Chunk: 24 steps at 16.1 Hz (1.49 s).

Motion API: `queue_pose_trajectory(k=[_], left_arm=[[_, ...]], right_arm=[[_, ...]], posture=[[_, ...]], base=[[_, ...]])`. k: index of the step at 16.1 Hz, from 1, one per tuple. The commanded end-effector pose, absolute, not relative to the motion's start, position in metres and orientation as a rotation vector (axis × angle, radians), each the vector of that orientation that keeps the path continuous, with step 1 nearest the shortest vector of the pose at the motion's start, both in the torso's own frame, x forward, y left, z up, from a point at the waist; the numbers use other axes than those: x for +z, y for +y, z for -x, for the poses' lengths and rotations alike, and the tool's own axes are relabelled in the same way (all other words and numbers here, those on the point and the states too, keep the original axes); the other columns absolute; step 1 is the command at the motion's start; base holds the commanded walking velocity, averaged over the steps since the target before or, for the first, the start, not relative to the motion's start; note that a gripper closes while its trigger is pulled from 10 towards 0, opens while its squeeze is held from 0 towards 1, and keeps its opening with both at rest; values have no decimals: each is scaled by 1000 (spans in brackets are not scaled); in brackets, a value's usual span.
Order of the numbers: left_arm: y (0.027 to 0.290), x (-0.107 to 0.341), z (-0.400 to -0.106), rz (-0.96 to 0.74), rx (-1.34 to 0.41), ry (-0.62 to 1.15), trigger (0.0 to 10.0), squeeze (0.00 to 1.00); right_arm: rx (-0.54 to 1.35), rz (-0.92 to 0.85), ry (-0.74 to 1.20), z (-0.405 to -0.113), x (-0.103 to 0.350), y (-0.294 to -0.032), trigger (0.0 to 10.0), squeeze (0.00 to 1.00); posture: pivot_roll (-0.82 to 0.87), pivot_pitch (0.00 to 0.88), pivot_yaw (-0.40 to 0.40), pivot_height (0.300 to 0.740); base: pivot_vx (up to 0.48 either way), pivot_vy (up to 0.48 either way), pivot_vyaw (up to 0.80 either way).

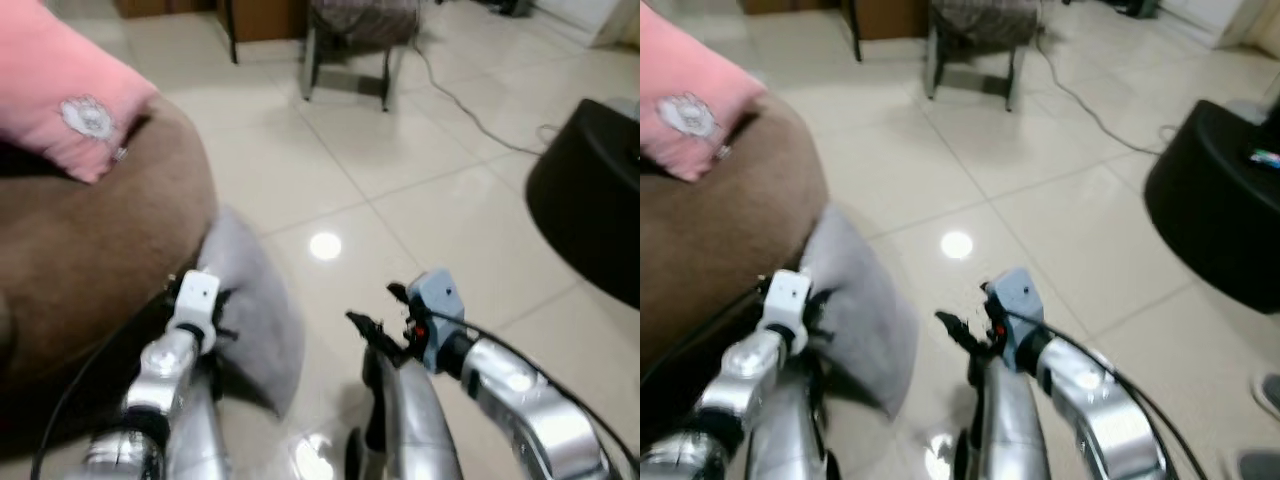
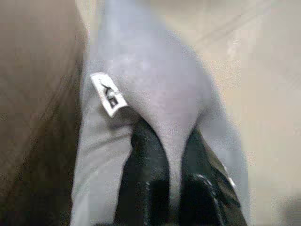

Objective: Move the pillow to the sofa from floor

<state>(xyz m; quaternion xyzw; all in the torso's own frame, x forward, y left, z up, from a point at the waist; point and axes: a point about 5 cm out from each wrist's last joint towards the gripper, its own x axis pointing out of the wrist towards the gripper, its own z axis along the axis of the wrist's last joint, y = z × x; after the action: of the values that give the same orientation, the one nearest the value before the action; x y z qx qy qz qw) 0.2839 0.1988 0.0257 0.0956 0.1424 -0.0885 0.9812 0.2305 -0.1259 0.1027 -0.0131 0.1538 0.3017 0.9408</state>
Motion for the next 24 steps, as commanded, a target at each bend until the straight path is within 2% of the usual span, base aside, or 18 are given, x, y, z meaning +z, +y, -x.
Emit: queue_pose_trajectory(k=[1,3,4,7,8,9,11,12,16,19,20,24], left_arm=[[188,58,-291,-188,-220,133,0,0],[177,91,-277,-209,-227,-14,0,0],[169,112,-266,-195,-230,-89,10000,0],[154,137,-244,-113,-218,-132,10000,0],[153,140,-250,-91,-184,-135,10000,0],[156,142,-255,-149,-156,-142,10000,0],[159,151,-253,-155,-132,-135,10000,0],[164,154,-252,-155,-104,-139,10000,0],[180,145,-255,-167,18,-74,10000,0],[172,153,-263,-160,21,-93,10000,0],[173,152,-269,-129,14,-102,10000,0],[171,152,-265,-169,15,-100,10000,0]], right_arm=[[536,35,272,-233,108,-134,10000,0],[437,29,227,-231,112,-137,10000,0],[393,2,205,-230,114,-139,10000,0],[324,-16,141,-230,127,-141,10000,0],[286,-17,117,-237,132,-142,10000,0],[276,-15,113,-242,132,-141,10000,0],[293,-23,103,-241,132,-137,10000,0],[289,-26,114,-244,129,-135,10000,0],[225,-14,113,-254,128,-144,10000,0],[205,-6,101,-254,134,-160,10000,0],[207,0,110,-257,131,-159,10000,0],[219,-14,90,-261,134,-152,10000,0]], posture=[[0,0,-18,491],[13,0,-3,506],[27,0,7,516],[12,0,24,541],[-2,0,17,556],[1,0,4,566],[30,0,-17,586],[57,0,-59,596],[47,0,-36,626],[32,0,-42,656],[31,0,-63,666],[57,0,-50,705]], base=[[0,0,0],[0,0,0],[0,0,0],[0,0,0],[0,0,0],[0,0,0],[0,0,0],[0,0,0],[0,0,0],[0,0,0],[0,0,0],[0,0,0]])
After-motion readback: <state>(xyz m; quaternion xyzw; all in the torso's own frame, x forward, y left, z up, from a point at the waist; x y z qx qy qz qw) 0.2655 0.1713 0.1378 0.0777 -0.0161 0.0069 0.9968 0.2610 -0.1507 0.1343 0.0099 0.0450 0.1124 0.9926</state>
